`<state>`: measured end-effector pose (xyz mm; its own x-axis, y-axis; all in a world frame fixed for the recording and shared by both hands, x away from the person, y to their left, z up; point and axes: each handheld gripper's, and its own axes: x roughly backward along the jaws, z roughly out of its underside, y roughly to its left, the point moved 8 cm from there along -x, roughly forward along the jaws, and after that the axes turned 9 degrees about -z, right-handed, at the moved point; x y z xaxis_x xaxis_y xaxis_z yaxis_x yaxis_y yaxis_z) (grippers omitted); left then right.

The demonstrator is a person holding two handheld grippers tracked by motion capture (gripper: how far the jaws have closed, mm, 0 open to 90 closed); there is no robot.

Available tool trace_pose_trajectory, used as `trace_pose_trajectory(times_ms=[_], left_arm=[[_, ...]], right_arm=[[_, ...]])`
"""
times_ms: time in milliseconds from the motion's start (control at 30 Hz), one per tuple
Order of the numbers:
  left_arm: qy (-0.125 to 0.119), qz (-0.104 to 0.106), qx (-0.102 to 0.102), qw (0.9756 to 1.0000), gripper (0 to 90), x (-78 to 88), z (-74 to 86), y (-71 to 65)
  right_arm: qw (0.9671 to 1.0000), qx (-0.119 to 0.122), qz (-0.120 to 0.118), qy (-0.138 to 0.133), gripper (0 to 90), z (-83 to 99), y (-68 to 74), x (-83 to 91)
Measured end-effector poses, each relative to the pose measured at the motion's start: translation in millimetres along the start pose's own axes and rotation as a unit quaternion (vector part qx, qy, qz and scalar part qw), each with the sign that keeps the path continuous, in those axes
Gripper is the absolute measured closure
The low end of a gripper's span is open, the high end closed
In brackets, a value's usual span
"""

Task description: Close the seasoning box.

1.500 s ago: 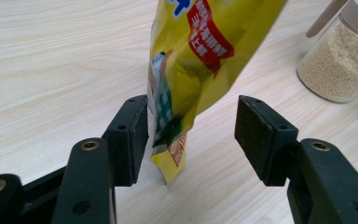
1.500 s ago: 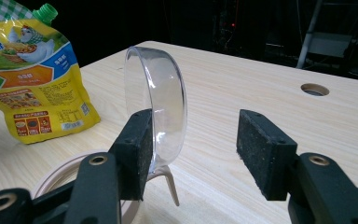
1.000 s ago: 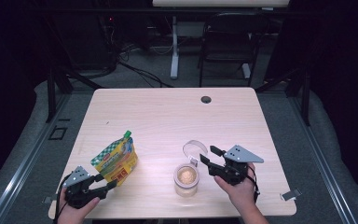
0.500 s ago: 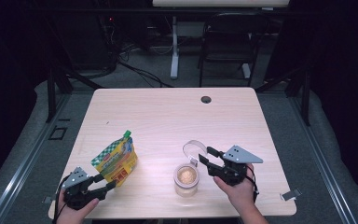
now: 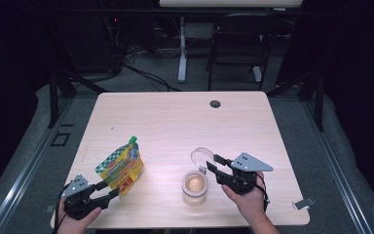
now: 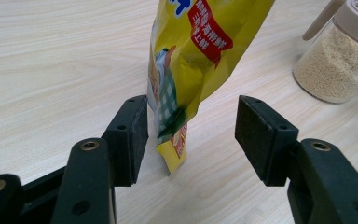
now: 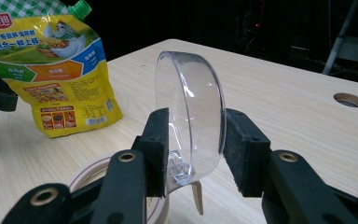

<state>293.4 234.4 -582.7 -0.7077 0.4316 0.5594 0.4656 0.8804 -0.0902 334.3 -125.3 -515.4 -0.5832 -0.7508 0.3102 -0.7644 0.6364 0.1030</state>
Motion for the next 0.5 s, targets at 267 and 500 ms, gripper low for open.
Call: trace_pose_trajectory(times_ms=[267,500], left_arm=[[0.005,0.000,-0.002,1.0000,44.4,1.3,1.3,1.1],[0.004,0.001,-0.001,1.0000,44.4,0.9,1.0,1.1]], right_arm=[[0.9999,0.011,-0.004,-0.002,64.6,-2.6,5.8,0.8],[0.9997,0.024,-0.007,0.001,64.5,-3.7,11.6,0.0]])
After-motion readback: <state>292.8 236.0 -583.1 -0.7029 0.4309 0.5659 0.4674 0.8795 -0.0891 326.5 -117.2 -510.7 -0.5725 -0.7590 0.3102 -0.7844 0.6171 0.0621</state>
